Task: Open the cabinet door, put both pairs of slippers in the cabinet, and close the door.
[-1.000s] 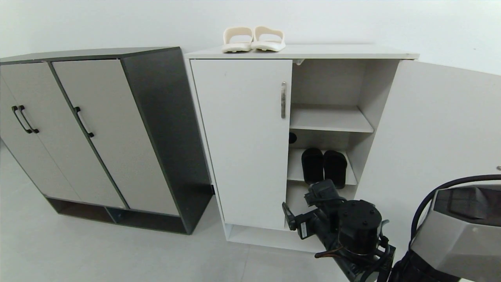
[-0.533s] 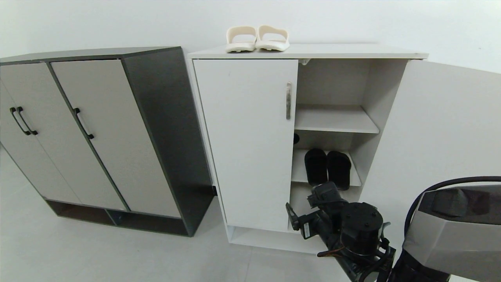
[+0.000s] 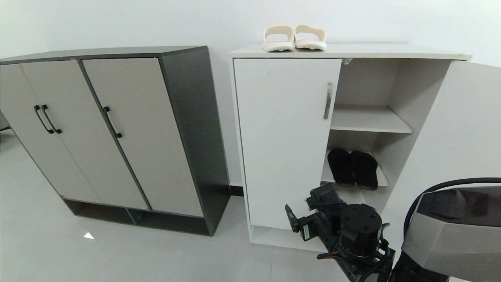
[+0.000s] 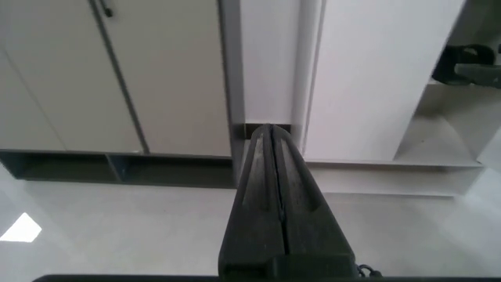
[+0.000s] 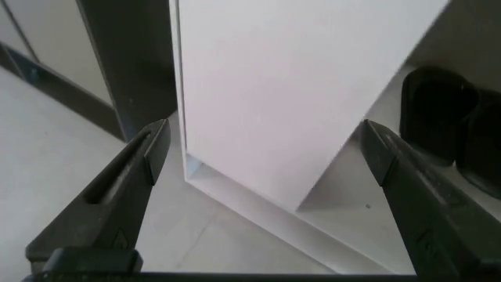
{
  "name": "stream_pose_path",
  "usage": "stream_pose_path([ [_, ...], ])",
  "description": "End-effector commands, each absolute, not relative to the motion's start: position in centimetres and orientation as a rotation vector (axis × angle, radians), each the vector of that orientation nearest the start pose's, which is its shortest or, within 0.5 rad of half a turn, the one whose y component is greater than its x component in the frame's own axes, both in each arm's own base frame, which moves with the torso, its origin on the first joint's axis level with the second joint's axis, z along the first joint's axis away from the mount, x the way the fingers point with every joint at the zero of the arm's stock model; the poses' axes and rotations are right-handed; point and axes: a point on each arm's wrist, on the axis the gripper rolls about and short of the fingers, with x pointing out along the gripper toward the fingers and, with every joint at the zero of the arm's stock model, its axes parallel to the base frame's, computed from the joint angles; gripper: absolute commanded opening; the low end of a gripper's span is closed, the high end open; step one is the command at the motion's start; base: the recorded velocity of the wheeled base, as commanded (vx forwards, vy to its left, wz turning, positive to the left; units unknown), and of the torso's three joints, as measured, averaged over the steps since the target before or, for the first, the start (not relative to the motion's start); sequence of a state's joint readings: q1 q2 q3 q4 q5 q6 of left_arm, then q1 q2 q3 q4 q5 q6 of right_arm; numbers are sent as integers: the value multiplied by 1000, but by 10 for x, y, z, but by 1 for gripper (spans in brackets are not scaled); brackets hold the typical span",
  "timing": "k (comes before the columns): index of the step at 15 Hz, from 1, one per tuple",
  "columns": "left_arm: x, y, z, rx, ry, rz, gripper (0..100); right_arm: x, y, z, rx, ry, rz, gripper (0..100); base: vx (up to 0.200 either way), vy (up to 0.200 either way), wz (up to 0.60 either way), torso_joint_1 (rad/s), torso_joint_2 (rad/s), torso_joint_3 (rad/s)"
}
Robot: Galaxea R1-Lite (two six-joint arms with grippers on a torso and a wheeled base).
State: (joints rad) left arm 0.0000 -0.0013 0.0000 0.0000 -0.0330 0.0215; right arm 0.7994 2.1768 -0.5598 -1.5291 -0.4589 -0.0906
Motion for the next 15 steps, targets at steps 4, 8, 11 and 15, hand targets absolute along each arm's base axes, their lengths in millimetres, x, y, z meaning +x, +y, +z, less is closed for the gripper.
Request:
stream_pose_path([
  [4,-23,-1,75,21,0,-32,0,243,235,59,-145,58,344,100,0,0,0,0,0,0],
  [8,-23,-1,75,20,0,-32,0,242,235,59,-143,55,345,100,0,0,-150,1,3,-1],
  [11,-23,-1,75,20,0,-32,0,242,235,58,-143,55,348,100,0,0,0,0,0,0],
  [15,-23,-1,75,20,0,-32,0,242,235,56,-148,60,348,100,0,0,0,0,0,0],
])
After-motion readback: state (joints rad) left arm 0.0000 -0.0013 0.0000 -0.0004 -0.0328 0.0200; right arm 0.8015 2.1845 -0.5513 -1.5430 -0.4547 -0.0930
